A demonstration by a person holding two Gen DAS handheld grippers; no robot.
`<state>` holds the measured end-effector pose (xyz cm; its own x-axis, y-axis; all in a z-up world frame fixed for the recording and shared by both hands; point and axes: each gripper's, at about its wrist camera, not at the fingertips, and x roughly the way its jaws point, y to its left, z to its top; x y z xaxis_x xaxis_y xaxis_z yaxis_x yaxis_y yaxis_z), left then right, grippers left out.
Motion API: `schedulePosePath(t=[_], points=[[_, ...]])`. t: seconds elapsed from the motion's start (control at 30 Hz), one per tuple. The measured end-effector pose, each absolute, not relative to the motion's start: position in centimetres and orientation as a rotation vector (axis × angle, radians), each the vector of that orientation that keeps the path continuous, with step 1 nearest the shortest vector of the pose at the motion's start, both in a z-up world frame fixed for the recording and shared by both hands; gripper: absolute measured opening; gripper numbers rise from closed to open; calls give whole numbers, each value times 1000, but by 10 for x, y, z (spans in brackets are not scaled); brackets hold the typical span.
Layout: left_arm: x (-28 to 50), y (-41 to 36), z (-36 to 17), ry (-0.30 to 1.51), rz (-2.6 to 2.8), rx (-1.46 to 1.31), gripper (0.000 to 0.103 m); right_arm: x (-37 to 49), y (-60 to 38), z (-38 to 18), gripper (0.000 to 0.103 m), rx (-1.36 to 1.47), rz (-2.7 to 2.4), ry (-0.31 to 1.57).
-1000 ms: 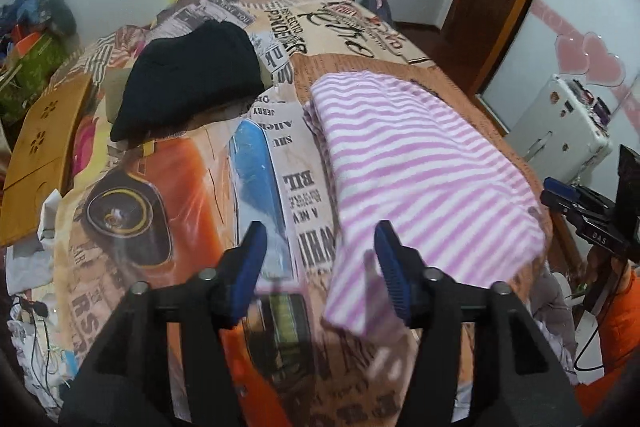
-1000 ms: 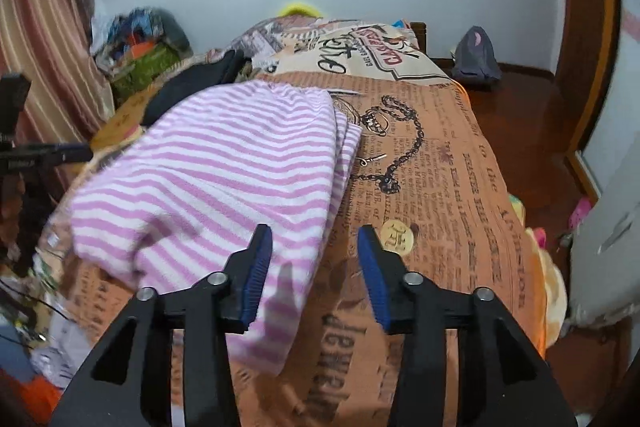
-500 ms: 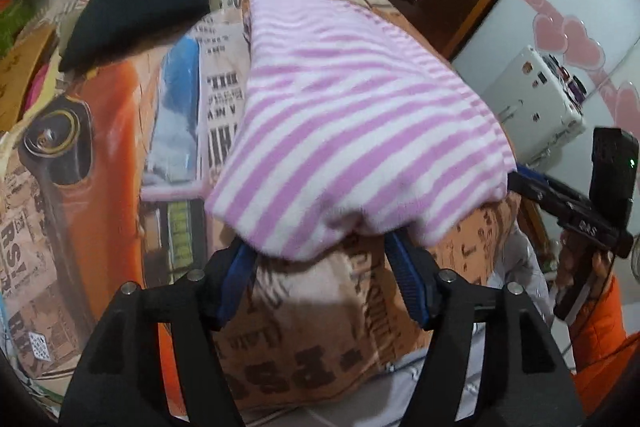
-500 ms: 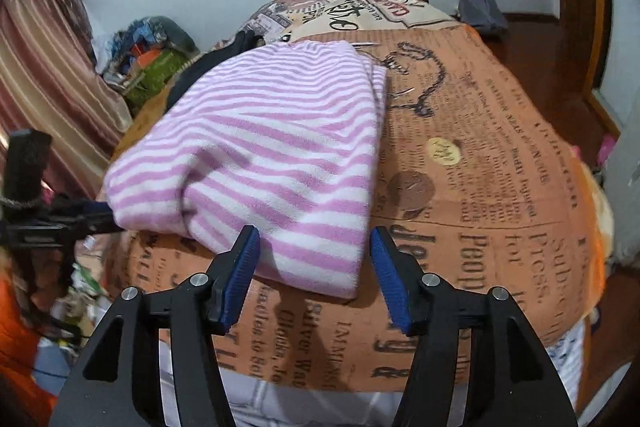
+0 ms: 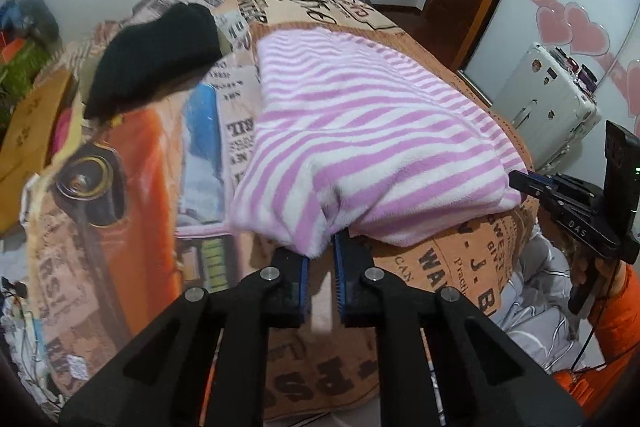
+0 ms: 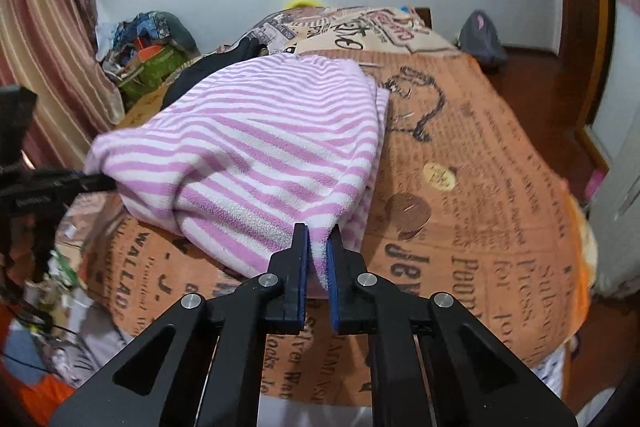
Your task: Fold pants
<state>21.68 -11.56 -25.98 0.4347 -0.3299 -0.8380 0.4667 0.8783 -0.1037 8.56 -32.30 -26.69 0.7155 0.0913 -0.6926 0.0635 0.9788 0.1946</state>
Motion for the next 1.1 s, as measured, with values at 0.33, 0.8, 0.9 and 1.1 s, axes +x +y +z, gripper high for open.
schedulePosePath(t=[0.33,0.8,0.9,1.1], points=[[234,-86,-300,1132,-401,147,10,88,-340,-281,4,166,-69,831],[239,-77,-235,975,-447,81,30,99,-326,-224,39,200,50,681],[235,-100,-237,976,-509,103,33,111,-306,-226,39,217,138,684],[239,-121,-271,1049,-501,160,45,130,-273,-265,43,175,208,796]])
